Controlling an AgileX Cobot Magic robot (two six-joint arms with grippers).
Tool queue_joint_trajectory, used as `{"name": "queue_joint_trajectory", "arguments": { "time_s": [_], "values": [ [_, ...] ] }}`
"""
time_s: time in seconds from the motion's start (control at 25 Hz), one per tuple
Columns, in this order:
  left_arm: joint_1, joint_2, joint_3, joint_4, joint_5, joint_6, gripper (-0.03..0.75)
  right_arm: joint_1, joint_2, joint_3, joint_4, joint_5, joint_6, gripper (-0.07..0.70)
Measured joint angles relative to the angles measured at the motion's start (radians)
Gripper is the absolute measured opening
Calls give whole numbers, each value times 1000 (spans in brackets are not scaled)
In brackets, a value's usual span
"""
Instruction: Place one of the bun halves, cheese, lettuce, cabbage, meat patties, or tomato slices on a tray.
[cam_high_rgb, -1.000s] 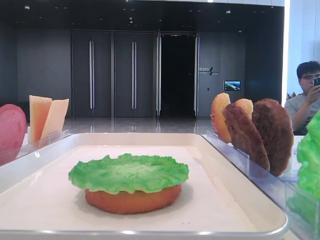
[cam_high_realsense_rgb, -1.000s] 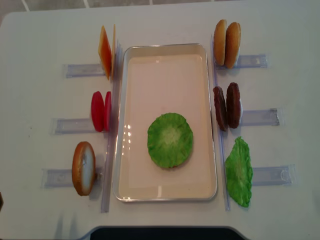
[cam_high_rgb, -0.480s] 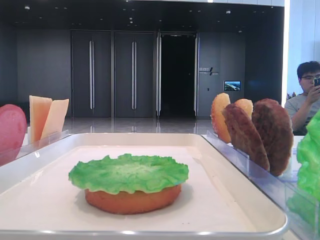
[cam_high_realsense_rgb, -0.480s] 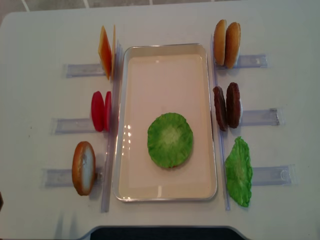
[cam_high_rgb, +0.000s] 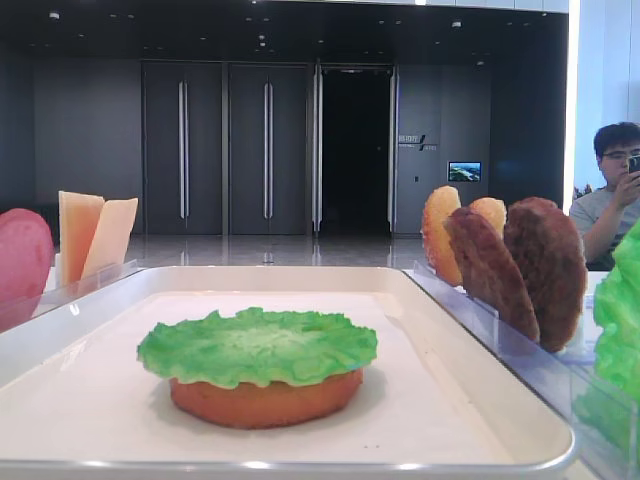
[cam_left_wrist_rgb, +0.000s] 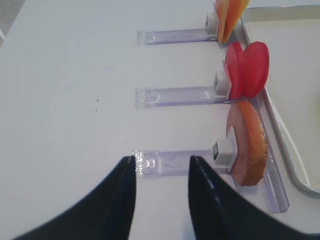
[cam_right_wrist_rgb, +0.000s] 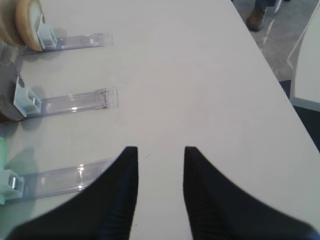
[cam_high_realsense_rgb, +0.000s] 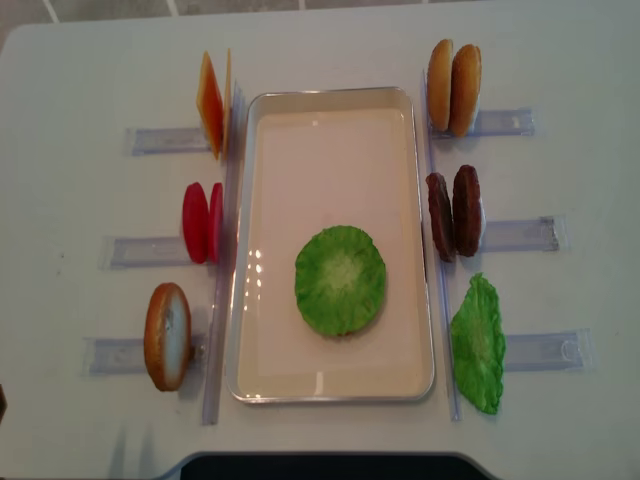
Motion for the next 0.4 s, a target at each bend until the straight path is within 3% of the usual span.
{"name": "queue_joint_trajectory", "arguments": {
  "time_s": [0.4],
  "values": [
    [0,0,0,0,0,0,272,0,-31,1,21,-3,-61,246]
  ]
}}
